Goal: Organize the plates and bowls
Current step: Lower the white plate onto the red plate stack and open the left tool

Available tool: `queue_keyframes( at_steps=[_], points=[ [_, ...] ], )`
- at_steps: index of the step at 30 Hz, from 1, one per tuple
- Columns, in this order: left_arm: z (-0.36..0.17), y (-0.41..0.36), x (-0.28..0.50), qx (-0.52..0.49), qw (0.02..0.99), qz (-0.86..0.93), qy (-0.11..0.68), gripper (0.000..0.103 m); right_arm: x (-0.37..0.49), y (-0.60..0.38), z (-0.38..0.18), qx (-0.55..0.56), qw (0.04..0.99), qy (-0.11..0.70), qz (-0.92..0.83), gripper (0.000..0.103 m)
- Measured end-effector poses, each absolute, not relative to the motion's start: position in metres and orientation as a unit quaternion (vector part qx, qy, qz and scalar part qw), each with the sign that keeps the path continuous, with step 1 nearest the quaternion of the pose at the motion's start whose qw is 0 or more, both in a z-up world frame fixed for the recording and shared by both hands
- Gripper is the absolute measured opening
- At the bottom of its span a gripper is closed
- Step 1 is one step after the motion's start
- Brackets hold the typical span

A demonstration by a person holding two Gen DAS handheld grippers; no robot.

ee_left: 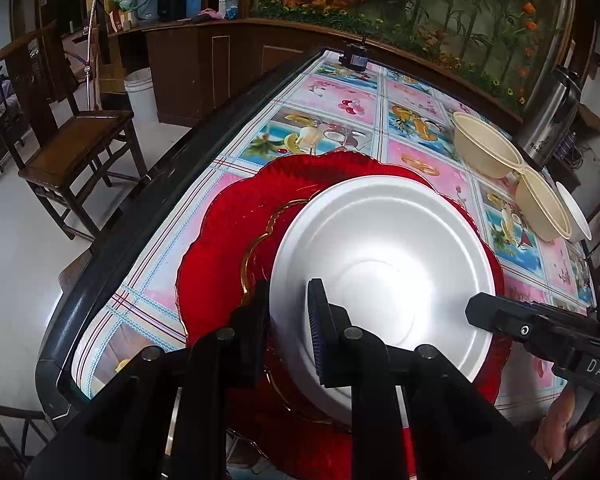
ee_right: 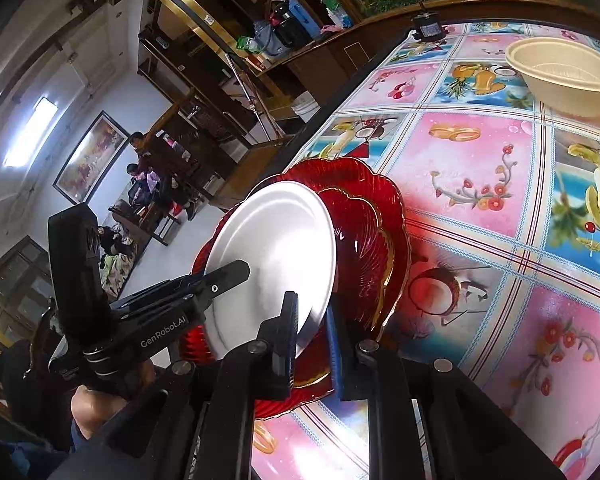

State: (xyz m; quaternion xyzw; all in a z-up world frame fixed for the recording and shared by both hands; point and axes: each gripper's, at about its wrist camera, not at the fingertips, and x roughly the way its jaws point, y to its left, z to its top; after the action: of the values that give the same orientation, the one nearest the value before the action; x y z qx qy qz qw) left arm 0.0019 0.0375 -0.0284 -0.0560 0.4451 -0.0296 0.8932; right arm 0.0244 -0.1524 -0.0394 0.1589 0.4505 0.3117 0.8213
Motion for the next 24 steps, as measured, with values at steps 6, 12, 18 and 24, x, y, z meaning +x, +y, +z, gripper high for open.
queue_keyframes(
  at_steps=[6, 12, 18, 24],
  points=[
    [-0.025, 0.039, 0.002, -0.057, 0.894, -0.029, 0.444, 0.017, 0.025, -0.154, -0.039, 0.165, 0.820, 0.451, 0.311, 0.016],
    [-0.020, 0.041, -0.001, -0.056, 0.896, -0.023, 0.440, 0.018, 0.028, -0.167, -0.036, 0.180, 0.823, 0.445, 0.304, 0.018],
    [-0.013, 0.043, -0.004, -0.060, 0.899, -0.016, 0.434, 0.018, 0.028, -0.181, -0.031, 0.196, 0.827, 0.436, 0.297, 0.018],
    [-0.001, 0.042, -0.010, -0.062, 0.905, -0.016, 0.420, 0.018, 0.033, -0.205, -0.026, 0.224, 0.834, 0.422, 0.276, 0.018]
  ],
)
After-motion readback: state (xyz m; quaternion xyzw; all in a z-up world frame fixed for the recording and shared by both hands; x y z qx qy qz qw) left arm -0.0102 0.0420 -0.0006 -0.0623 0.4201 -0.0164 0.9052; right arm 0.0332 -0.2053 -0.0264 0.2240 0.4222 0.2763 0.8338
